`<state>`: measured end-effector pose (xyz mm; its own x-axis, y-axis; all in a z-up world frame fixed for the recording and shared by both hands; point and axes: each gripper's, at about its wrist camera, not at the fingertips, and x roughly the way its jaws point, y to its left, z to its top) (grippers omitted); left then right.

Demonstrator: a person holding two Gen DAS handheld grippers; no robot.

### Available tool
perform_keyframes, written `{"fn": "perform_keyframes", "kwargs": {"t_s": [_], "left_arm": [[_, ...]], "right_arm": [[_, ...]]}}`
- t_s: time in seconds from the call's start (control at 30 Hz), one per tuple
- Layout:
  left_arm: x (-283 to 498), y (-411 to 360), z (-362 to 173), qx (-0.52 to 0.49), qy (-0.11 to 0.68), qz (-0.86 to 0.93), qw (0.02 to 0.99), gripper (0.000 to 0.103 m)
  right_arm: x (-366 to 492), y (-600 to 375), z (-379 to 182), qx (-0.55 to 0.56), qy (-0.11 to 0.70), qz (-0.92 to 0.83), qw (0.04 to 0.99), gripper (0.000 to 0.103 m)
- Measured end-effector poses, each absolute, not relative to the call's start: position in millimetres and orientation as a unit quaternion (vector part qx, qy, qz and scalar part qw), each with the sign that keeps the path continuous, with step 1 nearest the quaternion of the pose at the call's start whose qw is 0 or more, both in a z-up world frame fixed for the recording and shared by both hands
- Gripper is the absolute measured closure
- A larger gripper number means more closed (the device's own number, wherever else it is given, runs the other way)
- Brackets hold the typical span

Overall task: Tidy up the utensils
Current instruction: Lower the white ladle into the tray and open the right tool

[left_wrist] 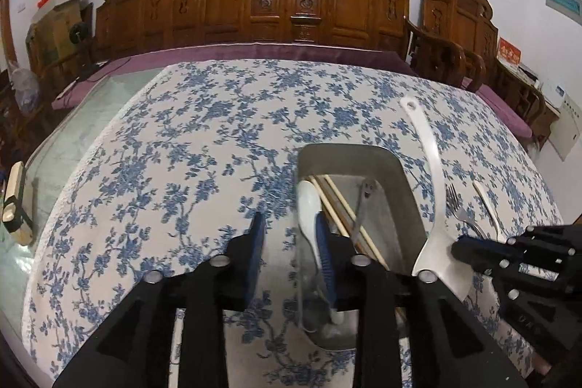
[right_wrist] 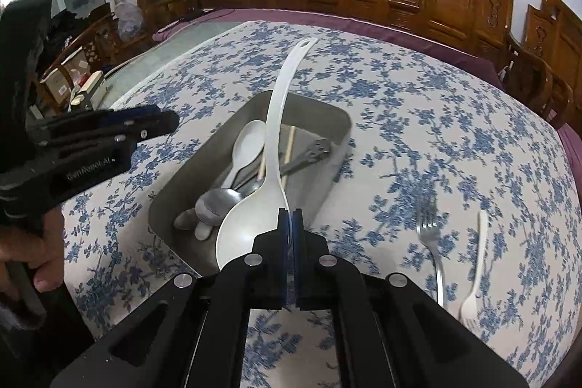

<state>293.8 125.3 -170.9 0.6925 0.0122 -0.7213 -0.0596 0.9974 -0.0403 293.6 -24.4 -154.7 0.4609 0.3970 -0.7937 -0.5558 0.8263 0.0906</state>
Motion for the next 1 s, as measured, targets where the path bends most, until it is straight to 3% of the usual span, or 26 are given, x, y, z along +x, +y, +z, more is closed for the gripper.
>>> {"fn": "perform_keyframes", "kwargs": {"t_s": [0.17, 0.23, 0.37, 0.53, 0.8, 1.0], "left_arm": [[295, 137, -169, -0.031, 0.391, 0.025, 0.919, 0.069], [295, 141, -168, -0.031, 0.389, 0.028, 0.92, 0.054], [295, 146, -166, -0.034, 0.386, 0.03, 0.922, 0.046], [294, 151, -163, -0.037, 0.376, 0.037, 0.925, 0.021], [296, 154, -163, -0.035, 0.376, 0.044, 0.925, 0.011], [296, 155, -164, -0.035, 0.376, 0.046, 0.925, 0.011]], "right_arm": [[295, -7, -163, -0.098, 0.442, 0.286, 0.844, 0.1], [294, -2, -167, -0.101, 0.444, 0.287, 0.843, 0.1], [295, 6, -173, -0.105, 0.449, 0.287, 0.84, 0.1], [296, 11, -182, -0.106, 0.457, 0.286, 0.835, 0.1], [293, 18, -190, -0.114, 0.461, 0.291, 0.831, 0.1], [291, 17, -189, -0.114, 0.456, 0.295, 0.832, 0.097]]}}
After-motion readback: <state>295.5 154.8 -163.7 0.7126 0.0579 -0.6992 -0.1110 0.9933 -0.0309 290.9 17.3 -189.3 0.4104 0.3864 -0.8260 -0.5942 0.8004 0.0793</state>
